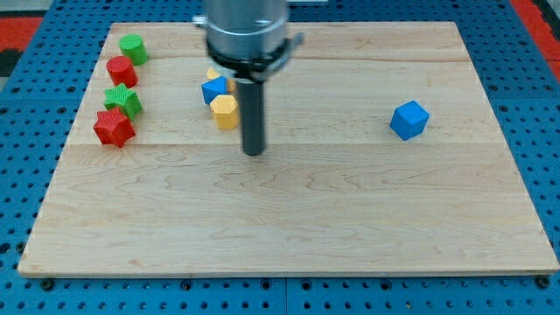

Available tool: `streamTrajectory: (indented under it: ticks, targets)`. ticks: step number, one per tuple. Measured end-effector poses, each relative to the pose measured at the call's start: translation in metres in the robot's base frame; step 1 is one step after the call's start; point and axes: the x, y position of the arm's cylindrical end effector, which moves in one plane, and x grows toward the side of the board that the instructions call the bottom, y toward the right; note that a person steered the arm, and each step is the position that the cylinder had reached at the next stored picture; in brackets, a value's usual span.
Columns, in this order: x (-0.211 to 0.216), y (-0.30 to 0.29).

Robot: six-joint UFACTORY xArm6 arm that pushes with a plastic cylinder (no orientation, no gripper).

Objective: Place the yellow hexagon above the blue cube

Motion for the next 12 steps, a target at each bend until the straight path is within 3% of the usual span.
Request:
streamTrajectory:
  ticks: [1, 2, 5, 6, 7, 8, 9, 10, 11, 12]
  targets:
    - [-0.041, -0.092]
    - [-0.060, -0.089]
    - [-0.042, 0.128]
    - [-0.042, 0.126]
    - [-0.054, 0.081]
    - [-0.071, 0.100]
    - [-0.070, 0.183]
    - [-0.083, 0.158]
    - [-0.134, 0.137]
    - [-0.117, 0.195]
